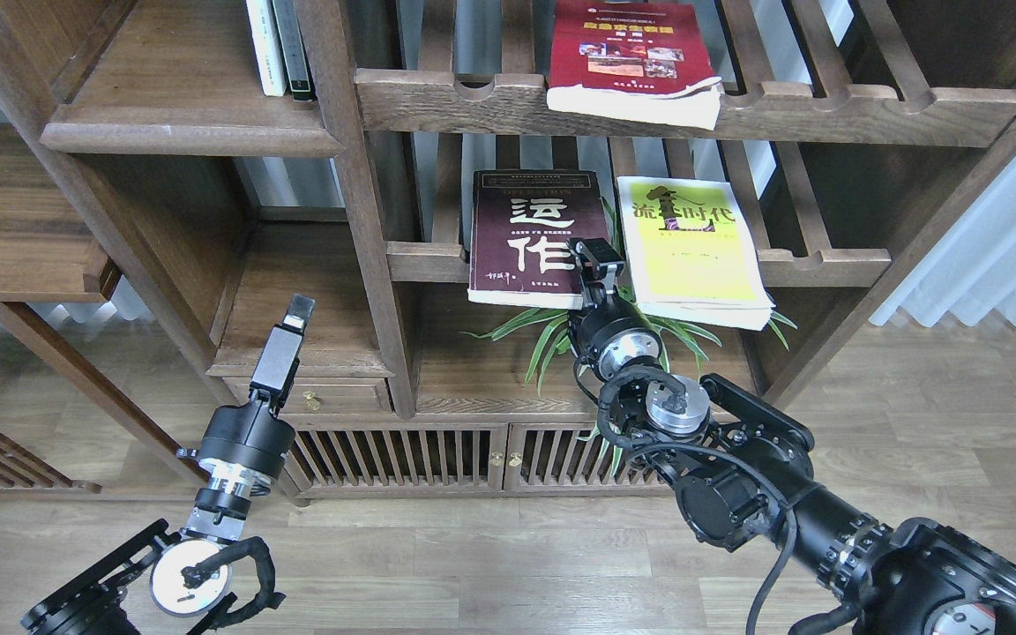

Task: Organize books on shelf
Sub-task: 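Push the maroon book with the right gripper to tip it outward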

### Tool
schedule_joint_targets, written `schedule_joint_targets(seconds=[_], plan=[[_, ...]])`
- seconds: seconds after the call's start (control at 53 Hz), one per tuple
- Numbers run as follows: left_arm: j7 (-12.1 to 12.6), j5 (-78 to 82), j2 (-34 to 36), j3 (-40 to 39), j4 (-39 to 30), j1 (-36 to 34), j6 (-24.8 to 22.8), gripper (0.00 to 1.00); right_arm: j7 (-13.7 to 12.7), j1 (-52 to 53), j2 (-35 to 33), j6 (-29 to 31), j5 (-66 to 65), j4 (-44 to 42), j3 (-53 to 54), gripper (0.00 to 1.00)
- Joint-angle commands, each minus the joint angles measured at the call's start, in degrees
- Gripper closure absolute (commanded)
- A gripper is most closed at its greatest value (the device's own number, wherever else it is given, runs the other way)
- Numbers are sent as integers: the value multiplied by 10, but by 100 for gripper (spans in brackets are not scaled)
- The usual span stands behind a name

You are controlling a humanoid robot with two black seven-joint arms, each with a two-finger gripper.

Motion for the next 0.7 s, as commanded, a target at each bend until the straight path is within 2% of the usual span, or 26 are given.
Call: schedule_joint_targets(seconds=[0.0,0.094,0.283,0.585,0.68], plan=[[0,-1,-1,0,0,0,0,0,13,0,0,43,-3,0,-2,64],[0,0,-1,0,1,2,0,0,14,0,0,72,-4,-2,-5,79],[0,-1,-1,0,4,4,0,0,20,-3,0,97,-5,-3,-7,94],[0,-5,-3,-1,19,4,0,0,19,-4,0,117,-5,-2,-8,94],[0,-8,-13,-10,34,1,0,0,18,-15,0,153,-5,12,-8,94]])
